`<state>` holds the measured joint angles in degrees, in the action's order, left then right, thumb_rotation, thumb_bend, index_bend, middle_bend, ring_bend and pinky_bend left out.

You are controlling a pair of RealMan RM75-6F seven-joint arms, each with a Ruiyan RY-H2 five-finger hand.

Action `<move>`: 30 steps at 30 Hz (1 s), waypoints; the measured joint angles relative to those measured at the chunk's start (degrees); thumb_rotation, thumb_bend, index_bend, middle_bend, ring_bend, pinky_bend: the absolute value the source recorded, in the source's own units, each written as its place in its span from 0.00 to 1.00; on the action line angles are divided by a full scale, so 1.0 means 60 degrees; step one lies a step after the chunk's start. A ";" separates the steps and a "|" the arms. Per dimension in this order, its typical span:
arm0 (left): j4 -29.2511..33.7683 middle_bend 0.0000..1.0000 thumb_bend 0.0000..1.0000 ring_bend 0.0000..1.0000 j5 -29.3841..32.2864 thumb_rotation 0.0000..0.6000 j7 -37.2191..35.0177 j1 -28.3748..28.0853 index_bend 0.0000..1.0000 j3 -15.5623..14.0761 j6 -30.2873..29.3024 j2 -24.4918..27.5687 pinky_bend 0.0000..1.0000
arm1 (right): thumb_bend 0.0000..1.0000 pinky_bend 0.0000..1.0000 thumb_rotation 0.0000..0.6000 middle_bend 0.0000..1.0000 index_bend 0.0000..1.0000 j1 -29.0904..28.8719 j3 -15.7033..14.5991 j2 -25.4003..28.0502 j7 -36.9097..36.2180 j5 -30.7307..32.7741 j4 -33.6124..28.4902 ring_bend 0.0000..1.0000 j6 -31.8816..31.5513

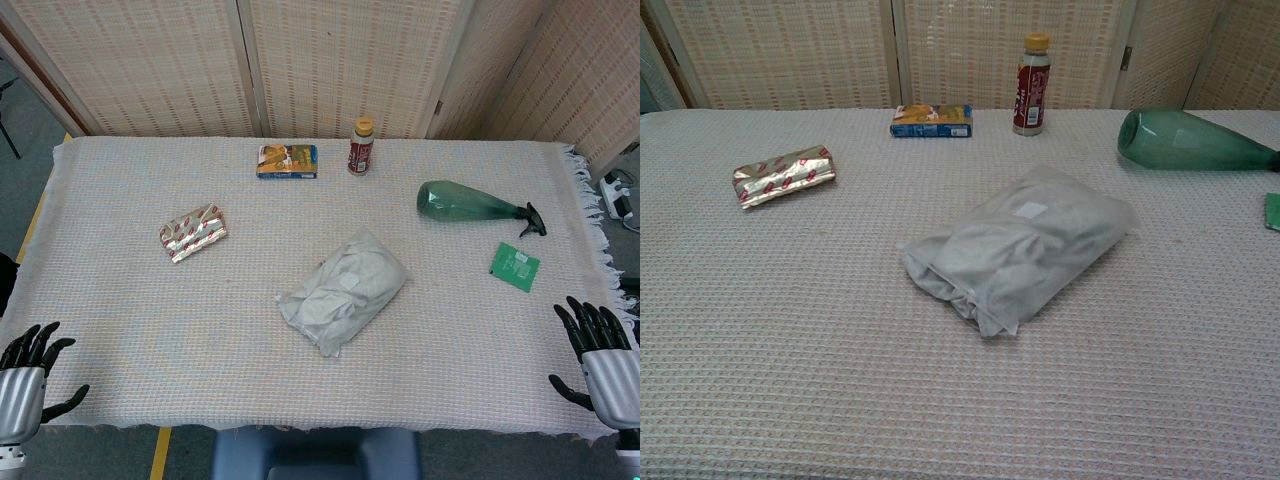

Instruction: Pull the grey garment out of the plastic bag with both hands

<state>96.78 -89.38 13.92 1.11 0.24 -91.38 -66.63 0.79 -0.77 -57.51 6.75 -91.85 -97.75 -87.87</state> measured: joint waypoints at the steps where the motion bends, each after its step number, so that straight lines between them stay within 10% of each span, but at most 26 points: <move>1: -0.0003 0.16 0.22 0.10 0.0000 0.86 -0.0001 -0.0002 0.31 -0.0002 0.0008 -0.0003 0.19 | 0.13 0.00 1.00 0.00 0.00 0.0000 0.0000 -0.0002 0.0005 0.0000 0.0002 0.00 0.0002; 16: -0.0028 0.16 0.21 0.10 -0.0096 0.86 -0.0219 -0.0148 0.31 -0.0092 0.0310 -0.0009 0.19 | 0.13 0.00 1.00 0.00 0.00 -0.0970 0.0103 -0.0106 -0.0021 -0.0133 0.0154 0.00 0.1488; 30: -0.0084 0.16 0.22 0.10 0.0096 0.86 -0.0468 -0.0077 0.31 0.0118 0.0038 0.0114 0.18 | 0.15 0.00 1.00 0.00 0.03 -0.4136 0.1685 -0.2033 0.2001 0.2214 0.0687 0.00 0.5074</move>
<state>96.27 -88.80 11.11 0.65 0.95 -91.15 -65.95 -24.02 9.34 -69.71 18.76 -78.57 -93.62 -57.43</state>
